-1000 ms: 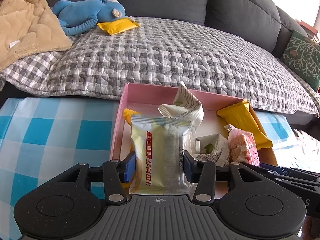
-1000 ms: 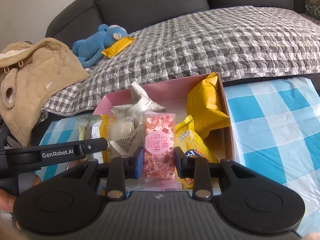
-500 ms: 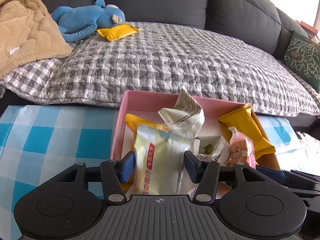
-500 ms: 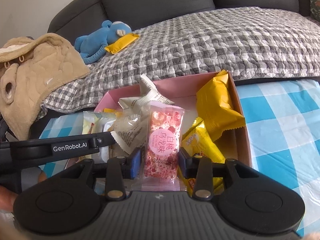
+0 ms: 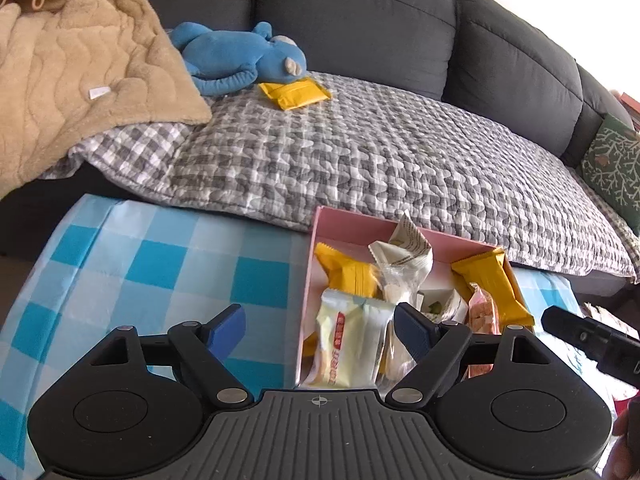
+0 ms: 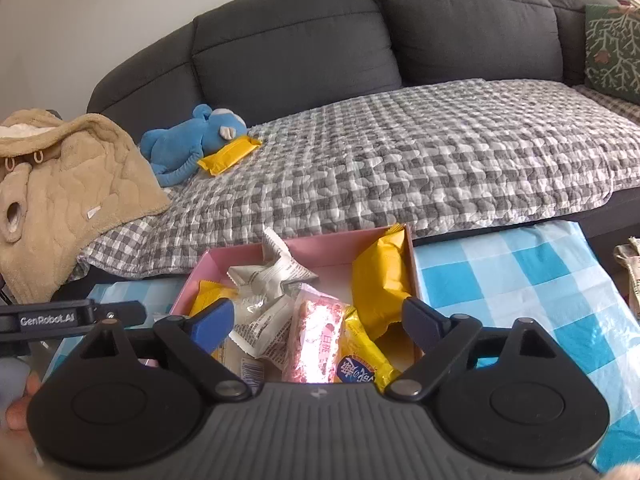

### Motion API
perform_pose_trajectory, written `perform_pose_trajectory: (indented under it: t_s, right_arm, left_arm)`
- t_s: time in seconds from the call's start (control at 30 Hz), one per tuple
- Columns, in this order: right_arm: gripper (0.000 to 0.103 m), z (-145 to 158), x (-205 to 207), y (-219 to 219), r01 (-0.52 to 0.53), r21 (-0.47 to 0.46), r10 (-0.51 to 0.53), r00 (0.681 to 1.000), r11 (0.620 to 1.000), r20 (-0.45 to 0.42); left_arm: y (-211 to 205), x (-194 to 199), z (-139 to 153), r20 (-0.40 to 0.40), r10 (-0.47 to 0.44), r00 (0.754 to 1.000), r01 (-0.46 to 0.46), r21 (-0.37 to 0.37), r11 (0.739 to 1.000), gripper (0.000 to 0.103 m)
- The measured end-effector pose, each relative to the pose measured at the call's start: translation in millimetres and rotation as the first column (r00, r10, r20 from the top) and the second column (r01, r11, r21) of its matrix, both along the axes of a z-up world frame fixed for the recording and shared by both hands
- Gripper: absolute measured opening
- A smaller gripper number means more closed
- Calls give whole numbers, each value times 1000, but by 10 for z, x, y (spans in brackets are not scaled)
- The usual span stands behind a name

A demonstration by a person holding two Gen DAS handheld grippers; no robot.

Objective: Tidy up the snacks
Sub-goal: 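Open both tools to release the snacks in the box and withdraw, then grasp a red candy wrapper with the left tool while the right tool grasps another red candy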

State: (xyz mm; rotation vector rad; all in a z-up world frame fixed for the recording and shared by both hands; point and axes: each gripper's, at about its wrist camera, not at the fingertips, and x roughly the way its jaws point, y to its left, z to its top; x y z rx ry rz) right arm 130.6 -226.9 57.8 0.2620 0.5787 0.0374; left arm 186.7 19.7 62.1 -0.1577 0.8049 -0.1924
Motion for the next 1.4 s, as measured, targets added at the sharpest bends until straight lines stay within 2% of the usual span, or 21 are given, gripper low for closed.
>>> perform_pose_trajectory:
  t_s: [0.2,0.4,0.47,0.6,0.73,0.8,0.83,0.9,1.07,1.13,1.27,1.4]
  right_arm:
    - [103,142,-207,-16,30,-11,-30,999,999,46]
    - [103,273,-506,105,44,-127,-29,993,991,113]
    - [103,302,-637,88,50,-126,-33,990,991,134]
    - [103,335,-800,-11,49,-100,-38,993,994,111]
    - [103,246,-883,-69,81,-190,-67,994,979,82]
    - [103,165,-894,-73,122,-239,-113,992,963,51]
    - [103,142,-943,-65,163,-263,-149,986,951,71]
    - [103,140,-1006,-38,178,-285,-161,983,942,83]
    - [103,23,-1036,-27,110,-247,-131,989,963,-71]
    - [102,-59,-1028,-22,98,-257,-138,980,961,-142]
    - [101,-185,-1072,-3,70,-268,-135,964,961,-230]
    - [95,-288,-1152,-6,66,-206,-132,935,976,-328]
  left_arm:
    - [192,-372,21,-4,0,1000,0,43,999,83]
    - [312,-680,-46,-55,-65,996,67,47,997,85]
    - [342,-778,-75,-58,-83,995,87,72,994,85]
    - [408,-932,-128,-79,-121,990,130,123,984,86]
    - [503,-1052,-147,-81,-146,986,157,147,977,88]
    - [526,-1080,-178,-90,-140,986,153,165,974,89]
    - [532,-1092,-192,-103,-140,985,156,168,973,89]
    - [552,-1128,-205,-115,-138,984,156,166,974,89]
    - [566,-1206,-267,-135,-163,977,187,182,965,89]
    - [548,-1236,-306,-151,-170,974,200,215,956,89]
    - [514,-1305,-347,-165,-197,967,230,218,948,89]
    - [452,-1352,-377,-167,-240,956,275,236,932,89]
